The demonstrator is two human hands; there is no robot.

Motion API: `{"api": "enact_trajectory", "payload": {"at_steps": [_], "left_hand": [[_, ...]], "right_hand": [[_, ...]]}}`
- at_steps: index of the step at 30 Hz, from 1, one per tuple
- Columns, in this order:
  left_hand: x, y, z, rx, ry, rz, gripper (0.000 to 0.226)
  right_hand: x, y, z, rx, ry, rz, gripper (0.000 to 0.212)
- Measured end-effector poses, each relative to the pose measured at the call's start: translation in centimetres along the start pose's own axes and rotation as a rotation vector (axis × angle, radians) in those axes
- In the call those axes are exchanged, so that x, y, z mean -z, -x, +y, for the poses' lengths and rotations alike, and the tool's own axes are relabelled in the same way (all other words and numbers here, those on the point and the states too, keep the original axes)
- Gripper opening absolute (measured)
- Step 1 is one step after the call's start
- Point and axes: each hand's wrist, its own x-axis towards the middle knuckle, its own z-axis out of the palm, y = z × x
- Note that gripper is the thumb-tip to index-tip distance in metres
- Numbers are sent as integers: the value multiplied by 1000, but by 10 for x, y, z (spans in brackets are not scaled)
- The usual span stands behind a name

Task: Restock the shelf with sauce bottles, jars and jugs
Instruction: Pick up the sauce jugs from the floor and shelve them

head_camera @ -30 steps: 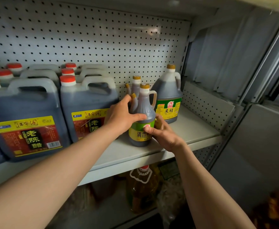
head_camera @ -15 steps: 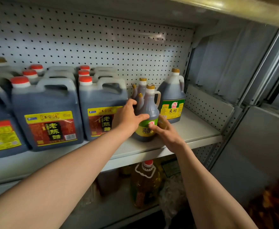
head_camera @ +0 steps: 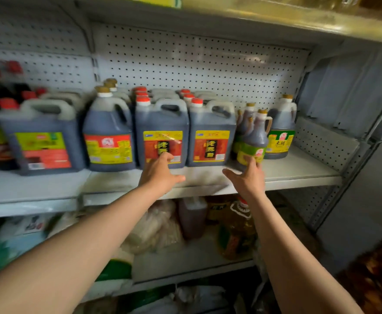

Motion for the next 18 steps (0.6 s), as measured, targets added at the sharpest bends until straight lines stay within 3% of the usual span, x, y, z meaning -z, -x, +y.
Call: {"api": "enact_trajectory", "payload": {"at_steps": [5,9,18], "left_hand": [[58,59,-86,86,-76,11,65],[91,113,-167,185,-117,12,64],[93,224,-305,443,-199,8,64]], "right_hand": [[-45,85,-72,202,60,-259,68],[-110,166,-117,363,172,-509,70],[-201,293,-126,566,396,-865,79]]}}
